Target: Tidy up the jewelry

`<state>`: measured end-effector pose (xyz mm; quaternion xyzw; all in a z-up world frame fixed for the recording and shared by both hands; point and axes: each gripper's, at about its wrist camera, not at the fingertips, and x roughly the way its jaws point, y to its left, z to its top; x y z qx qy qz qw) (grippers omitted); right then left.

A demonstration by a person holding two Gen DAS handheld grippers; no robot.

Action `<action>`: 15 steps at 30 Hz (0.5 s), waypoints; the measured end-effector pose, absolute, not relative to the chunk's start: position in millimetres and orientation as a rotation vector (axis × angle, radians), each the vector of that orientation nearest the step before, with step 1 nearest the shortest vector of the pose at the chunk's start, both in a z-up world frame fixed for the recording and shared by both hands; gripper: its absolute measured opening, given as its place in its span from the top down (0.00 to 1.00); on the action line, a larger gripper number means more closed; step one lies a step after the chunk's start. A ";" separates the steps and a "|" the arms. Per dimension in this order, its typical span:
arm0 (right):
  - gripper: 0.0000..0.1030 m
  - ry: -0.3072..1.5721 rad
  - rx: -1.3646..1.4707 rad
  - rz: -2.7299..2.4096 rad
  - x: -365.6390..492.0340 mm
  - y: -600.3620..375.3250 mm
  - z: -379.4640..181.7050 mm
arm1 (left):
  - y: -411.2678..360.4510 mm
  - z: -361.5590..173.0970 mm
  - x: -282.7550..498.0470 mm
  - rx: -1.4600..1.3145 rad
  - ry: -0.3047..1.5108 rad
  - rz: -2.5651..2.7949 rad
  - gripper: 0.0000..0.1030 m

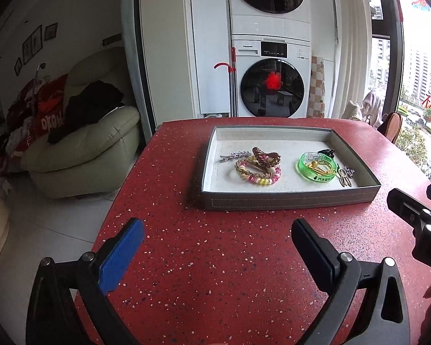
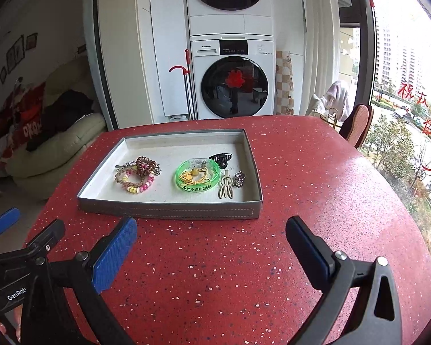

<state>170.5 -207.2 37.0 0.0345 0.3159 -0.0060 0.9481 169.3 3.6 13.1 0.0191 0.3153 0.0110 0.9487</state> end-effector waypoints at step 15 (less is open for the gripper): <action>0.00 0.611 0.071 -0.067 146.5 -210.2 27.4 | 0.8 0.3 150.7 0.049 0.633 0.025 0.00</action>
